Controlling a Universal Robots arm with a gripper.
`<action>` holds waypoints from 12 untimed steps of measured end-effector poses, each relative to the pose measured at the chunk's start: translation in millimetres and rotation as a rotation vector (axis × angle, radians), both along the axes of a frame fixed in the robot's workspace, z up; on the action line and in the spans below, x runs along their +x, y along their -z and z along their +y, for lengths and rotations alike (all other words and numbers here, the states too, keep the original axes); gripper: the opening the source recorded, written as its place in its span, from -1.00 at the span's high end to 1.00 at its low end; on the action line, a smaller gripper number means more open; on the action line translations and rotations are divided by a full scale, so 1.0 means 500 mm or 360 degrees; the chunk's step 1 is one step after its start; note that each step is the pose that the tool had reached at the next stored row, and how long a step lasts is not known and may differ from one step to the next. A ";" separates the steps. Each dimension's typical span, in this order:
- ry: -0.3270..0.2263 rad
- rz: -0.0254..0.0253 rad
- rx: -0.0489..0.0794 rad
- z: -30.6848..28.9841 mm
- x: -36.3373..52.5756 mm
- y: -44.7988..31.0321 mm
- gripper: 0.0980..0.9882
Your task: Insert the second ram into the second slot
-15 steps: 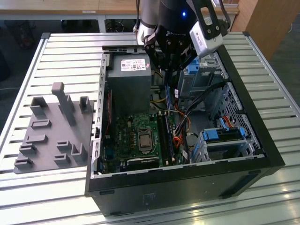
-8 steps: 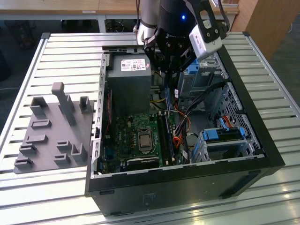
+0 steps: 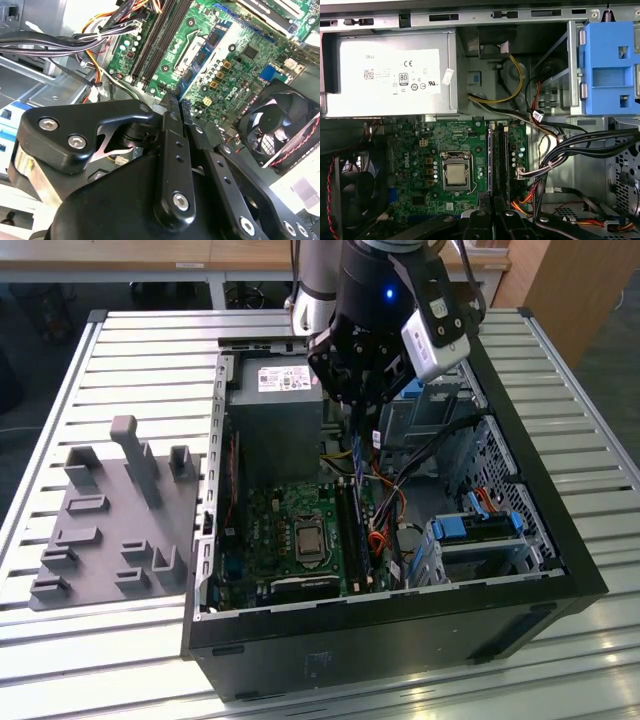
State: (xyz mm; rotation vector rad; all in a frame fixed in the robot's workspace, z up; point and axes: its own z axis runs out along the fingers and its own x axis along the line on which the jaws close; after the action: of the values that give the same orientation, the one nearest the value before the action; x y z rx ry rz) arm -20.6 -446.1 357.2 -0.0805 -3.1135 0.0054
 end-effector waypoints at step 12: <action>-0.0027 -0.00001 0.0000 -0.005 0.000 0.016 0.91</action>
State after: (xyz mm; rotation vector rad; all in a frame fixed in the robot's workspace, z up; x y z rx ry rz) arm -20.5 -448.6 349.2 -0.0546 -3.1142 0.0057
